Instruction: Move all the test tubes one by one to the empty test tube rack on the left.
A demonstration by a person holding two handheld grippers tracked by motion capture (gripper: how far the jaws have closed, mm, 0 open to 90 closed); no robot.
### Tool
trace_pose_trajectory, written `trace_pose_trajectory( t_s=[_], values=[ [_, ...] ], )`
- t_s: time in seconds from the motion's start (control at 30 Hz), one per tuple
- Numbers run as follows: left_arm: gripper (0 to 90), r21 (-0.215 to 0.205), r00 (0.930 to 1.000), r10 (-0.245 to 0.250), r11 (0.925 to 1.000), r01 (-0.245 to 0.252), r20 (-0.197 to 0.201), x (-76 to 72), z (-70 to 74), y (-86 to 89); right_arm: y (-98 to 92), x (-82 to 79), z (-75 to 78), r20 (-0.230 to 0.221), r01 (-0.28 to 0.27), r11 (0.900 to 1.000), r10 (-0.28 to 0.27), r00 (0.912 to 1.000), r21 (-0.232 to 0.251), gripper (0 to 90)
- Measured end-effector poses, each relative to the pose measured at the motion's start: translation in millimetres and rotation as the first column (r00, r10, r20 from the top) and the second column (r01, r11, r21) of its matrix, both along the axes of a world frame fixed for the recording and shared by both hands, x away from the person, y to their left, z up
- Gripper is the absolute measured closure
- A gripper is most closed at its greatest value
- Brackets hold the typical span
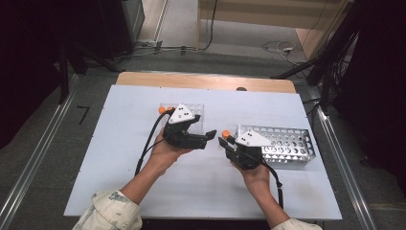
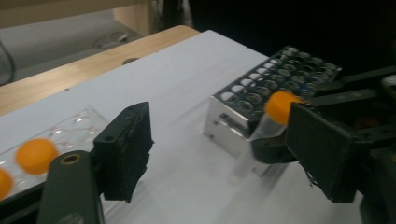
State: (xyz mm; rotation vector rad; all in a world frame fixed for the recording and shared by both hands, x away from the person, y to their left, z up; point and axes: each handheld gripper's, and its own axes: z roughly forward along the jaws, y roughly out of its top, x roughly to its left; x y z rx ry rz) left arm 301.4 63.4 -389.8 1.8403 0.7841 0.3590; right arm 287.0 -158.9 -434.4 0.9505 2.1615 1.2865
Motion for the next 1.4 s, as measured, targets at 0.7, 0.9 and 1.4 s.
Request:
trace_pose_trajectory(
  t_s=[0.7,0.9,1.4],
  values=[
    [56.5,0.075,0.9914,-0.13,0.9886,0.131,-0.015,-5.0,-14.4,-20.5,16.2,-6.0,-5.9,-0.036,-0.071,0.997,0.071,0.9968,-0.005,71.4],
    [64.9,0.087,0.9911,-0.133,0.9873,0.133,-0.005,-6.1,-16.0,-21.9,15.9,-6.7,-4.9,-0.033,-0.073,0.997,0.073,0.9968,-0.002,71.4],
    [70.5,0.09,0.9909,-0.135,0.9868,0.135,-0.004,-5.9,-16.3,-21.1,16.0,-6.6,-5.5,-0.043,-0.078,0.997,0.078,0.996,0.004,69.0]
  ],
)
